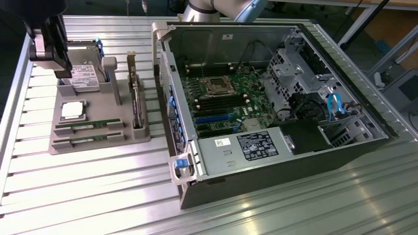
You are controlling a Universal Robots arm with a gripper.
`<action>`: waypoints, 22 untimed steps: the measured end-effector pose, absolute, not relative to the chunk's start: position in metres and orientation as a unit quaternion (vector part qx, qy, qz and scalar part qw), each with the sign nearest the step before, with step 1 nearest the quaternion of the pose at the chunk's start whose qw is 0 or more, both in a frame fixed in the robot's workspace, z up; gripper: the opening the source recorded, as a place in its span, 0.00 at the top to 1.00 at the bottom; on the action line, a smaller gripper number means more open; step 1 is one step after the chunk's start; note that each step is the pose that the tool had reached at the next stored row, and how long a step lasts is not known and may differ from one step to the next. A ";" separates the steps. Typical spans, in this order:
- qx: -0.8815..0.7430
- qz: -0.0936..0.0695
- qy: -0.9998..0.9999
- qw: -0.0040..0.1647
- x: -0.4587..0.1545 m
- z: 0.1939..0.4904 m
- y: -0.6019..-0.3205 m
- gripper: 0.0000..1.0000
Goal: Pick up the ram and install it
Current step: 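Pick up the ram and move it above insertion slot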
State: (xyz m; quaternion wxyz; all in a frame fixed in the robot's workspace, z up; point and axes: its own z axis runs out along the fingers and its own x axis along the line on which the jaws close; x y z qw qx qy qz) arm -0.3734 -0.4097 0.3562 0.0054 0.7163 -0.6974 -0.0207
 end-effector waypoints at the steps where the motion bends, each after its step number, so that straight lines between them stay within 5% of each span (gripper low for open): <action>1: 0.716 -0.021 -0.697 0.005 -0.373 0.355 -0.410 0.76; 22: 0.716 -0.021 -0.697 0.006 -0.373 0.302 -0.410 0.76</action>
